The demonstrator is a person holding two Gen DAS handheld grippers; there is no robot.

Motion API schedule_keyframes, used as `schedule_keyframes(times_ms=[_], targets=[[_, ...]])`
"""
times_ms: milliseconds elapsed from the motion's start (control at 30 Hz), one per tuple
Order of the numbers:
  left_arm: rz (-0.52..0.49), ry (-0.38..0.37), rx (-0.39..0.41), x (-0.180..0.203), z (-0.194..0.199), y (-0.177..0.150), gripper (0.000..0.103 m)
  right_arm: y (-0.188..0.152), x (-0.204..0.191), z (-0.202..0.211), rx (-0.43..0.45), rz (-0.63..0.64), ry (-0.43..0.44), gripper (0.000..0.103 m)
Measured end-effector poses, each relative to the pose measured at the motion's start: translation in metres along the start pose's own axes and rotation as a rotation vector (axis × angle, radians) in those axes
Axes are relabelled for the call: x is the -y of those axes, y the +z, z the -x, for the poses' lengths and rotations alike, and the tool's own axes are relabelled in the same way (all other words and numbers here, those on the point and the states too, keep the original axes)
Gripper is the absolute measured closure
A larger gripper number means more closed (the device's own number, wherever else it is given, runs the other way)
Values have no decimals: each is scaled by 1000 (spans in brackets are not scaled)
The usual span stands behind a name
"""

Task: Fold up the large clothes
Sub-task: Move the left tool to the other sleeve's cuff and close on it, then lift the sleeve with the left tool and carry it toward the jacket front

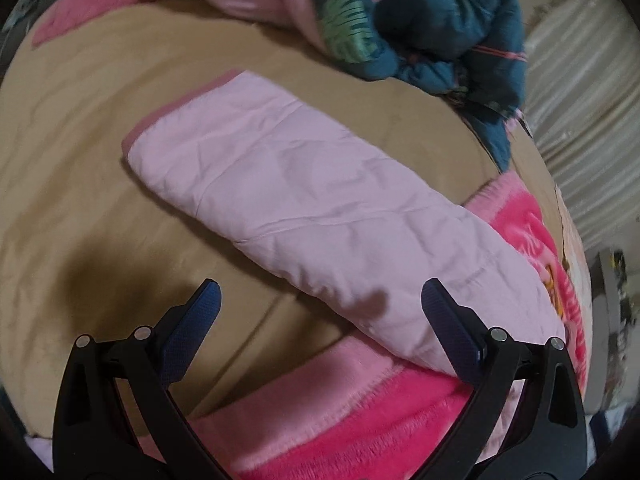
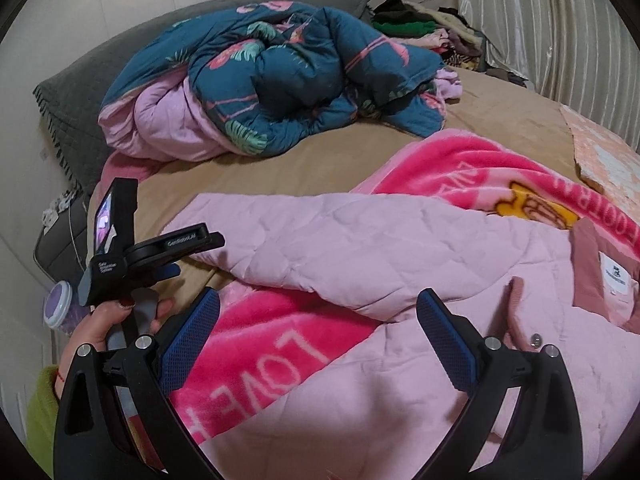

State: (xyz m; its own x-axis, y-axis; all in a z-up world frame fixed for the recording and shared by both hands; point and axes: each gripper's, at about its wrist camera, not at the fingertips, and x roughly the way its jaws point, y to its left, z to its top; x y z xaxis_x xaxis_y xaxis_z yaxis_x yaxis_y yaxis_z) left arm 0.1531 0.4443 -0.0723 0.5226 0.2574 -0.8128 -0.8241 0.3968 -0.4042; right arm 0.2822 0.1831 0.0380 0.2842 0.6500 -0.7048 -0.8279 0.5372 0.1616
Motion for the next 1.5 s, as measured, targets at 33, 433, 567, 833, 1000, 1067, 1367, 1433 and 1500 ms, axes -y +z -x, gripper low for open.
schedule_keyframes(times_ms=[33, 433, 567, 833, 1000, 1067, 1367, 1433, 1500], targets=[[21, 1, -7, -4, -4, 1, 9, -1, 0, -3, -4, 0, 0, 5], [173, -45, 77, -35, -30, 25, 9, -16, 23, -14, -44, -92, -9, 5], [184, -89, 106, -36, -33, 28, 36, -26, 42, -2, -44, -148, -20, 5], [163, -176, 191, -31, -4, 26, 89, -58, 84, 51, 27, -241, -61, 5], [82, -208, 251, -11, 33, 25, 92, -85, 112, 81, 37, -309, -87, 5], [59, -223, 273, -4, 47, 22, 92, -91, 119, 93, 46, -326, -101, 5], [-68, -369, 337, 51, 105, 3, 94, -109, 147, 136, 123, -410, -117, 5], [-98, -397, 348, 62, 115, -2, 94, -112, 150, 144, 138, -413, -127, 5], [-126, -424, 355, 71, 125, -7, 95, -116, 154, 151, 155, -427, -131, 5]])
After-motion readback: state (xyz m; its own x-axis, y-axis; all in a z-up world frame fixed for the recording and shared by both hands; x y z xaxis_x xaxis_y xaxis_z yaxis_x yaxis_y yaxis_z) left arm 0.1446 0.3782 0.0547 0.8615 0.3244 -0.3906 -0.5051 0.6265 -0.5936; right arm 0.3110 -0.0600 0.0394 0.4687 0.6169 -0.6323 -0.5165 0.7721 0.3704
